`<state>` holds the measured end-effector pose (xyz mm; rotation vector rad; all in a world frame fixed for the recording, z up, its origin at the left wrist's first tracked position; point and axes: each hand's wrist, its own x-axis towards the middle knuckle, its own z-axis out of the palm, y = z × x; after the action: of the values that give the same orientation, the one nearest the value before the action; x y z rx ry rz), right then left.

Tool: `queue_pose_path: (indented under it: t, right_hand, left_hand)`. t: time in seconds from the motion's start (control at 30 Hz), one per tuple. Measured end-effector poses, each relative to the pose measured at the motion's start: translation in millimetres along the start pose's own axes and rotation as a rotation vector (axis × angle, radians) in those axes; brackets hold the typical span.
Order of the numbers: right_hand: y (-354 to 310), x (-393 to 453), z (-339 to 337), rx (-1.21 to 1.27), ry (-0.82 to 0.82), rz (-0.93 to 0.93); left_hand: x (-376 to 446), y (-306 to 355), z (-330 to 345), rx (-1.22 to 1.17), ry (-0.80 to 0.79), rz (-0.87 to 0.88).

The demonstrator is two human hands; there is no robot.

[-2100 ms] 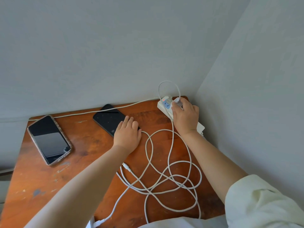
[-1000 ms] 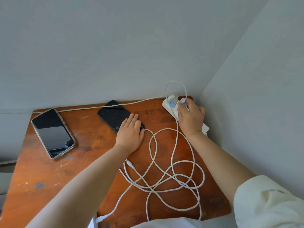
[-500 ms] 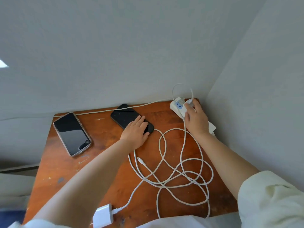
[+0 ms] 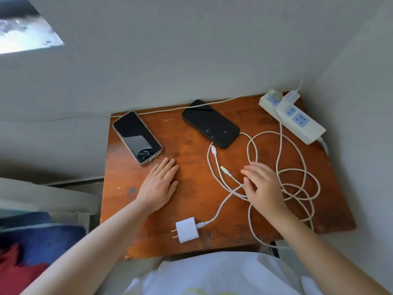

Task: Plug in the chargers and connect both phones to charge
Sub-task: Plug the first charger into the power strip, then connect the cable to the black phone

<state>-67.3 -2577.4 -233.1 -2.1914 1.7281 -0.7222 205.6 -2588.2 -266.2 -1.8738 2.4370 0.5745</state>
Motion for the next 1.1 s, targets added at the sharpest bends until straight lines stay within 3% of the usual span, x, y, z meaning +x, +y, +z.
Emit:
queue_pose_path:
  t: [0.1, 0.23, 0.3, 0.67, 1.1]
  right_hand:
    - [-21.0, -18.1, 11.1, -0.050, 0.003, 0.094]
    - [-35.9, -33.4, 22.5, -0.164, -0.018, 0.411]
    - [-40.4, -38.4, 27.7, -0.193, -0.029, 0.481]
    - [-48.2, -29.8, 26.0, -0.314, -0.183, 0.535]
    - [-50.5, -55.7, 18.4, -0.293, -0.124, 0.611]
  left_hand:
    - [-15.0, -9.6, 5.2, 0.002, 0.027, 0.016]
    - [-14.6, -14.2, 8.7, -0.011, 0.075, 0.050]
    - [-14.0, -16.0, 11.4, -0.015, 0.081, 0.056]
    - [-15.5, -17.6, 12.8, -0.027, 0.105, 0.078]
    - [-16.3, -18.3, 12.6, -0.011, 0.120, 0.097]
